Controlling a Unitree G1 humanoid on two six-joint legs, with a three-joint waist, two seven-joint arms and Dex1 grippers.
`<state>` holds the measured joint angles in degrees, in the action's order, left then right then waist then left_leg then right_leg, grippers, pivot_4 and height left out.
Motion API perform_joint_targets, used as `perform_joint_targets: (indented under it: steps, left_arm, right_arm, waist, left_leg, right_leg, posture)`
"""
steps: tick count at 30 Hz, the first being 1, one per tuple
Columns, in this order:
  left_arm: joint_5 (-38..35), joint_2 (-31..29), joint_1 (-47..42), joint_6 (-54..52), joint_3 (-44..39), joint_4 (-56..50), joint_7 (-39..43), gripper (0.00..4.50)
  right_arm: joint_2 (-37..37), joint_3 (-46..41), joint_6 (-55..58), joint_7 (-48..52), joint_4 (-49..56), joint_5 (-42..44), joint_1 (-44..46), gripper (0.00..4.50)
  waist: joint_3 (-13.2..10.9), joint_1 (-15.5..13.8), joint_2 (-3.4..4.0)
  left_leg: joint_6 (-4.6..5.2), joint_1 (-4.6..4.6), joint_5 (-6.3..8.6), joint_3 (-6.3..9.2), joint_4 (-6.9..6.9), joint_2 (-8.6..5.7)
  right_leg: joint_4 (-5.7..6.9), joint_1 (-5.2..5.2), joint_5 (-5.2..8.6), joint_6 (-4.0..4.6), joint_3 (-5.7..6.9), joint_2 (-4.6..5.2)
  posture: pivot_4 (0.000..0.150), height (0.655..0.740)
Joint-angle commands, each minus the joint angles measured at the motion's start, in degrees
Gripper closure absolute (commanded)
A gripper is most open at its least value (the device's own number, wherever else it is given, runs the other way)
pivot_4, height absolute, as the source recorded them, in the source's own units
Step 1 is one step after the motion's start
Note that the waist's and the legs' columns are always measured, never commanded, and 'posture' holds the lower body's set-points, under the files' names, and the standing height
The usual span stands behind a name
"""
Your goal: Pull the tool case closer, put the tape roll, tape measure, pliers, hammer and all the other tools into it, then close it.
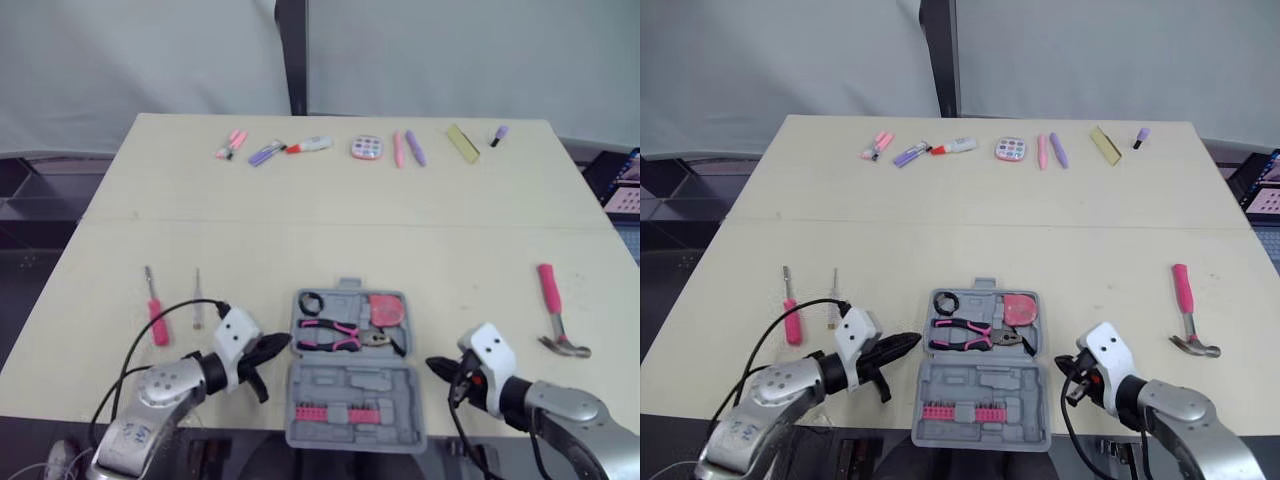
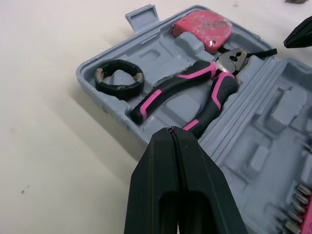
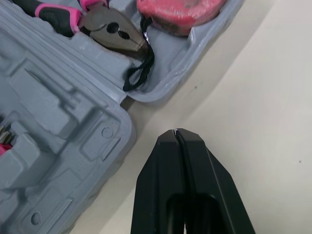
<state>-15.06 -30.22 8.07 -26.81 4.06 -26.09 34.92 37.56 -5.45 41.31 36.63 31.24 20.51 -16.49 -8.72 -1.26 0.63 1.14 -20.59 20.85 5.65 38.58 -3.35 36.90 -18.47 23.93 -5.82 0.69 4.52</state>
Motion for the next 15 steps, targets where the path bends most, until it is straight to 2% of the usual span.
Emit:
perform_joint_targets:
  steps: [1, 15]
  left_arm:
    - [-0.9, -1.0, 0.6, 0.2, -0.8, -0.8, 1.5, 4.50]
    - [1.6, -2.2, -1.1, 5.5, 1.7, 7.7, 5.5, 4.50]
  right_arm:
    - [0.2, 1.6, -1.3, 0.1, -0.4, -0.8, 0.9, 4.45]
    - [-0.3, 5.3, -1.5, -0.8, -4.0, -2.9, 5.0, 4.45]
  waist:
    - [0.0, 0.0, 0.00]
    - [0.0, 0.0, 0.03]
  left_leg:
    - [0.00, 0.00, 0.00, 0.00, 0.01, 0.00]
    - [0.00, -0.01, 0.00, 0.02, 0.00, 0.00]
  right_leg:
    - [0.00, 0.00, 0.00, 0.00, 0.00, 0.00]
    - [0.01, -0.03, 0.00, 0.00, 0.02, 0.01]
  posture:
    - [0.150, 0.7134]
    - [0.150, 0.7134]
